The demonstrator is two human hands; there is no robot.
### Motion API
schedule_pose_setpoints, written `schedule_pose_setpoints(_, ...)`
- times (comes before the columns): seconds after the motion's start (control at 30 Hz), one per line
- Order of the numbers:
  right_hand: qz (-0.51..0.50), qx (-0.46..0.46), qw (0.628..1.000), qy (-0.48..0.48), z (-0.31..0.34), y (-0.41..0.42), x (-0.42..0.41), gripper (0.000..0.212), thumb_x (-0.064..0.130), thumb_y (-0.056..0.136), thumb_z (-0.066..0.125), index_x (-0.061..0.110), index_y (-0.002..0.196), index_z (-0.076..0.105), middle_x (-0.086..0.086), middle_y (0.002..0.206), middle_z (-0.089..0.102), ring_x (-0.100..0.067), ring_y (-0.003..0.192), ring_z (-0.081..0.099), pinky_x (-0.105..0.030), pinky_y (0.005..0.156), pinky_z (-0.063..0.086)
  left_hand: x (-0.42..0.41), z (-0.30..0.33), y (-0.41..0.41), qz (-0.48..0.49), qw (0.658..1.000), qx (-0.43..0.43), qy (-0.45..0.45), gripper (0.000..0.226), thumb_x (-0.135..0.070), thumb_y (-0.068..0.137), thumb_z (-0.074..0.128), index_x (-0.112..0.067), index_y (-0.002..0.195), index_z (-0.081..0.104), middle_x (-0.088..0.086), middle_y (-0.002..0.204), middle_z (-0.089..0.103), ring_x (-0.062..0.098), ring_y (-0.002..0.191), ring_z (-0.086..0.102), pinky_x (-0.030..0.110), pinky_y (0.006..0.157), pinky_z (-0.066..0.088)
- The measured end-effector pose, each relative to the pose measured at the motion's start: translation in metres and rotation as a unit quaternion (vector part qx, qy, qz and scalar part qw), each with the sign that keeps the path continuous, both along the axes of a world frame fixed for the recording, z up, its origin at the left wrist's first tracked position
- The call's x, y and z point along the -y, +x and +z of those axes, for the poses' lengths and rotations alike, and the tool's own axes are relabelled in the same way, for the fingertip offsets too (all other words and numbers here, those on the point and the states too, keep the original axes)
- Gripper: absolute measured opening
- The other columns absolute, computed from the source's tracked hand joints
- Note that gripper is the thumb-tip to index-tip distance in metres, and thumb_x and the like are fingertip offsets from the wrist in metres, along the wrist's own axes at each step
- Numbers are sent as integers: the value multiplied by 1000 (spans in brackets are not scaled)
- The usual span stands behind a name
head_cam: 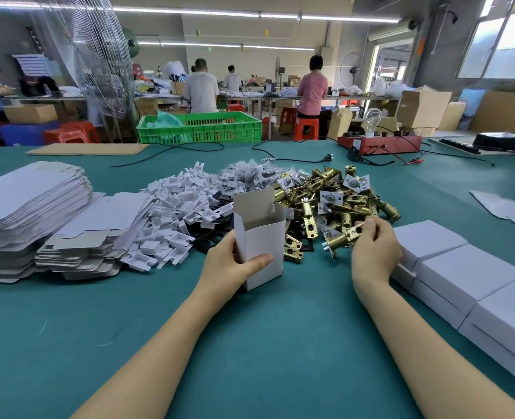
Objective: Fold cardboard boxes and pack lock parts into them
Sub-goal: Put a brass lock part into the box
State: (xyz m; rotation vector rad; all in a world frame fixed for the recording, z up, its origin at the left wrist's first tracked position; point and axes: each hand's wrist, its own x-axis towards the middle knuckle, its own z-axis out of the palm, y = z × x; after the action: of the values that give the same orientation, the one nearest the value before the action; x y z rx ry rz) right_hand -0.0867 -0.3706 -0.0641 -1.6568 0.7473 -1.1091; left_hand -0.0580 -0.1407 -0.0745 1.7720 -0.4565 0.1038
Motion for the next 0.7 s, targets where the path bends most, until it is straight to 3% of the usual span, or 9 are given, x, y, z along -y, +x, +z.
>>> schedule_pose_setpoints(0.07,43,32,992,110,4,2,3,26,22,101,45,6,111,63,-3,89,62,-12,75,59,-33,71,49,0,1,-1,-4,1000,-1,-4,40,-25,74,85,-41,101,60,-20,99,68,-8,87,61,7,68,47)
schedule_pose_setpoints(0.1,90,72,976,185,7,2,4,25,20,101,45,4,109,63,-3,88,63,-9,71,61,-32,67,54,0,1,-1,-5,1000,-1,-5,40,-25,74,85,-41,101,60,-20,99,68,-8,87,61,7,68,47)
schedule_pose_setpoints(0.13,149,119,945,267,12,2,4,23,17,101,45,3,105,63,-5,89,64,-10,73,62,-29,63,56,0,1,-2,-7,1000,0,-7,40,-24,74,85,-41,100,60,-20,99,68,-8,87,61,8,68,47)
schedule_pose_setpoints(0.23,310,245,792,465,26,-5,3,18,14,101,45,6,97,61,-10,94,69,-19,84,63,-25,62,57,0,1,-2,-13,1000,-1,-10,41,-23,74,85,-43,100,61,-21,98,68,-9,87,61,9,69,48)
schedule_pose_setpoints(0.3,375,287,713,519,30,-11,-1,17,14,97,50,4,98,63,-10,94,71,-19,78,66,-23,65,57,0,1,-3,-20,1000,-1,-13,43,-21,74,85,-44,100,61,-21,99,69,-8,89,62,9,71,49)
schedule_pose_setpoints(0.4,447,312,649,530,40,-20,-7,21,15,89,54,2,96,69,-9,93,71,-17,75,68,-20,65,57,3,1,-4,-39,999,-2,-21,43,-18,75,85,-42,102,62,-22,98,70,-5,92,63,12,76,51)
schedule_pose_setpoints(0.47,479,327,624,524,48,-24,-9,22,15,90,51,3,104,64,-8,97,70,-16,80,70,-19,65,57,4,1,-4,-55,998,-10,-25,42,-17,75,85,-37,106,64,-19,101,71,0,96,65,18,80,53)
schedule_pose_setpoints(0.53,504,326,621,504,56,-26,-11,24,15,91,50,5,111,60,-9,102,69,-16,86,69,-18,65,56,6,1,-5,-73,997,-18,-24,40,-17,76,84,-34,107,66,-15,103,72,6,98,67,23,82,55)
schedule_pose_setpoints(0.7,544,290,687,385,70,-31,-25,21,15,87,53,7,101,66,-11,110,70,-21,95,69,-25,72,59,9,1,-7,-99,994,-27,-29,39,-12,76,83,-31,106,67,-14,100,72,5,93,68,16,73,53)
